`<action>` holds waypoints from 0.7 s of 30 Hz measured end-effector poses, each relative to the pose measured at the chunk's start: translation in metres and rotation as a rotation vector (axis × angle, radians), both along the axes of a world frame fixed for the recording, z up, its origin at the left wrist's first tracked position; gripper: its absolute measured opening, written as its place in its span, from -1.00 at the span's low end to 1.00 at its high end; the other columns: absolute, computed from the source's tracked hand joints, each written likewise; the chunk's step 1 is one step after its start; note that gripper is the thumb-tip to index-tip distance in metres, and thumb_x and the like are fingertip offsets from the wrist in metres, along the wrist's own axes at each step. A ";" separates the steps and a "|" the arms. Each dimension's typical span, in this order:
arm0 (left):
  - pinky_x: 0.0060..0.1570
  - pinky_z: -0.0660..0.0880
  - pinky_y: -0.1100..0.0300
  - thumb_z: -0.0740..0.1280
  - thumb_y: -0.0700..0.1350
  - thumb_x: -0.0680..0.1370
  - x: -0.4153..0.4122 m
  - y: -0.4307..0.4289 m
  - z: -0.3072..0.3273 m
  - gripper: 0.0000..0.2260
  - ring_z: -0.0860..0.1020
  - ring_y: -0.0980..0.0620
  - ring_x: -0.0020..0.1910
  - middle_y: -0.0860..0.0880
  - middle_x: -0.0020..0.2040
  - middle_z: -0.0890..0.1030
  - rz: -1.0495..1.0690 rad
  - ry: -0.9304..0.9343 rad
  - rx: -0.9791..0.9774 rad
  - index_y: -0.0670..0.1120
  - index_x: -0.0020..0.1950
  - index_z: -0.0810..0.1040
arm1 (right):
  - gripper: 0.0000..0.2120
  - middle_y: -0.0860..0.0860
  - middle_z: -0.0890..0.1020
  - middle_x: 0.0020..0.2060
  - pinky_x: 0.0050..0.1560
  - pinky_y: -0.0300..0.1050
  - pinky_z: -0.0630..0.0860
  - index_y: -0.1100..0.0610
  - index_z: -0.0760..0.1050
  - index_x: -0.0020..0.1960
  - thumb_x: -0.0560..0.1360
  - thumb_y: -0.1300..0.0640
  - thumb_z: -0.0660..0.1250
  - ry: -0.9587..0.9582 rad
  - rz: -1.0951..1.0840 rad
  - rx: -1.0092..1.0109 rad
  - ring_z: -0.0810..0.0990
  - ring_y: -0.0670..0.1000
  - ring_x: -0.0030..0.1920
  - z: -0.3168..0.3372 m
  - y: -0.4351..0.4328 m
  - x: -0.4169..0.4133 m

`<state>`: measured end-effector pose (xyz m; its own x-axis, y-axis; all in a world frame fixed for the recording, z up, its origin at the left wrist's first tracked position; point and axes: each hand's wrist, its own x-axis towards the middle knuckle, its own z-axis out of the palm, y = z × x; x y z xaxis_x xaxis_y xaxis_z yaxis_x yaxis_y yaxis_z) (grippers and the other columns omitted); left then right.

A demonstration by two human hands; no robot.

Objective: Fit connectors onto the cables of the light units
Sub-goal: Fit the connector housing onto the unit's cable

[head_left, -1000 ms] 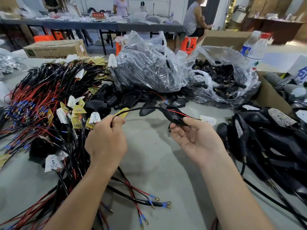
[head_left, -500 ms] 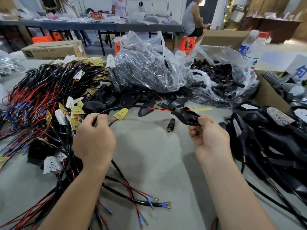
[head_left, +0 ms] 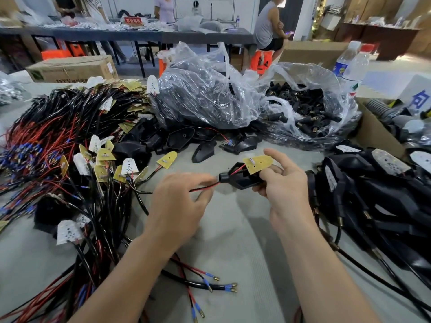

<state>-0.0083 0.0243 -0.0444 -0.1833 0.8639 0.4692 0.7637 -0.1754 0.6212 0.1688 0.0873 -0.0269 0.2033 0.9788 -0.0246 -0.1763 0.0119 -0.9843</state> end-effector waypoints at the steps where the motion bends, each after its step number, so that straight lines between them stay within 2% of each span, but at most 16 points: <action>1: 0.11 0.55 0.12 0.51 -0.04 0.49 0.000 0.000 0.000 -0.79 0.58 0.22 0.04 0.39 -0.11 0.64 0.007 -0.035 0.021 0.23 0.08 0.70 | -0.53 -0.05 0.60 -0.45 -0.47 -0.29 0.42 -0.03 0.60 0.09 0.50 0.49 0.18 -0.028 0.009 0.015 0.47 -0.05 -0.48 -0.002 0.000 0.000; 4: -0.04 0.57 0.19 0.41 0.11 0.50 -0.001 -0.001 0.000 -0.76 0.62 0.22 -0.02 0.40 -0.08 0.64 -0.021 -0.128 0.044 0.40 0.12 0.57 | -0.57 -0.05 0.70 -0.34 -0.33 -0.20 0.47 -0.09 0.61 0.04 0.52 0.43 0.24 -0.158 -0.009 0.029 0.54 -0.03 -0.36 -0.007 0.001 0.002; 6: -0.16 0.56 0.11 0.34 0.13 0.53 -0.003 -0.001 -0.002 -0.84 0.62 0.15 -0.20 0.22 -0.23 0.66 -0.075 -0.158 0.030 0.32 0.09 0.60 | -0.59 -0.07 0.72 -0.28 -0.22 -0.10 0.48 -0.12 0.63 0.04 0.51 0.38 0.27 -0.224 -0.018 0.031 0.58 -0.04 -0.28 -0.009 0.001 0.002; 8: -0.31 0.48 0.09 0.29 0.12 0.55 -0.004 0.000 -0.005 -0.87 0.52 0.08 -0.37 0.05 -0.36 0.56 -0.107 -0.141 0.019 0.25 0.06 0.60 | -0.62 -0.11 0.73 -0.22 -0.13 -0.12 0.50 -0.11 0.64 0.07 0.51 0.34 0.31 -0.242 0.005 0.077 0.62 -0.10 -0.22 -0.009 0.000 0.001; 9: -0.36 0.42 0.11 0.28 0.11 0.56 -0.004 0.001 -0.005 -0.87 0.47 0.07 -0.39 0.02 -0.36 0.52 -0.101 -0.120 0.012 0.26 0.05 0.59 | -0.64 -0.13 0.73 -0.17 -0.08 -0.16 0.50 -0.13 0.64 0.08 0.49 0.32 0.35 -0.262 0.019 0.112 0.65 -0.14 -0.17 -0.009 0.000 0.001; 11: -0.35 0.38 0.09 0.26 0.10 0.57 -0.006 0.001 -0.004 -0.88 0.47 0.03 -0.35 0.01 -0.36 0.50 -0.074 -0.087 -0.017 0.24 0.04 0.58 | -0.71 -0.14 0.73 -0.13 -0.04 -0.21 0.50 -0.14 0.66 0.02 0.44 0.23 0.41 -0.314 0.034 0.178 0.67 -0.17 -0.09 -0.006 -0.003 0.000; 12: -0.33 0.39 0.06 0.24 0.10 0.57 -0.006 0.001 -0.003 -0.88 0.47 0.02 -0.33 0.00 -0.35 0.51 -0.063 -0.083 -0.039 0.22 0.02 0.57 | -0.77 -0.11 0.72 -0.16 -0.07 -0.20 0.50 -0.12 0.67 -0.03 0.41 0.18 0.42 -0.314 0.042 0.192 0.66 -0.15 -0.13 -0.005 -0.003 0.000; 14: -0.30 0.42 0.04 0.21 0.11 0.57 -0.007 0.001 -0.001 -0.86 0.48 0.01 -0.31 0.00 -0.35 0.52 -0.049 -0.096 -0.068 0.18 -0.01 0.56 | -0.85 -0.02 0.71 -0.24 -0.10 -0.11 0.51 -0.07 0.68 -0.11 0.36 0.11 0.42 -0.268 0.059 0.174 0.60 -0.10 -0.23 -0.005 -0.003 0.000; 16: -0.26 0.46 -0.01 0.19 0.10 0.57 -0.008 0.000 0.000 -0.78 0.49 -0.01 -0.30 -0.02 -0.37 0.52 -0.038 -0.083 -0.072 0.05 -0.11 0.56 | -0.85 -0.02 0.69 -0.30 -0.07 0.00 0.54 -0.06 0.70 -0.14 0.33 0.07 0.40 -0.237 0.086 0.113 0.56 -0.08 -0.26 -0.004 -0.004 0.001; 18: -0.26 0.44 -0.09 0.15 0.07 0.58 -0.007 0.000 0.001 -0.70 0.45 -0.04 -0.32 -0.06 -0.40 0.47 -0.046 -0.040 -0.087 -0.06 -0.24 0.46 | -0.91 -0.06 0.69 -0.28 0.08 0.16 0.60 -0.02 0.69 -0.22 0.36 0.05 0.40 -0.184 0.120 0.038 0.57 -0.06 -0.22 -0.003 -0.004 0.000; 20: -0.28 0.39 -0.10 0.13 0.05 0.59 -0.006 -0.001 0.001 -0.67 0.42 -0.06 -0.35 -0.09 -0.41 0.44 -0.057 -0.021 -0.091 -0.10 -0.29 0.38 | -0.81 -0.01 0.71 -0.26 0.20 0.25 0.57 0.02 0.66 -0.33 0.45 0.08 0.40 -0.143 0.137 -0.032 0.58 -0.04 -0.19 -0.003 -0.004 0.000; 21: -0.29 0.38 -0.07 0.13 0.04 0.59 -0.005 -0.001 0.001 -0.67 0.42 -0.06 -0.36 -0.10 -0.41 0.44 -0.061 -0.024 -0.085 -0.10 -0.30 0.36 | -0.76 0.08 0.72 -0.24 0.21 0.27 0.56 0.07 0.65 -0.34 0.49 0.12 0.40 -0.136 0.135 -0.062 0.57 -0.02 -0.19 -0.004 -0.003 0.000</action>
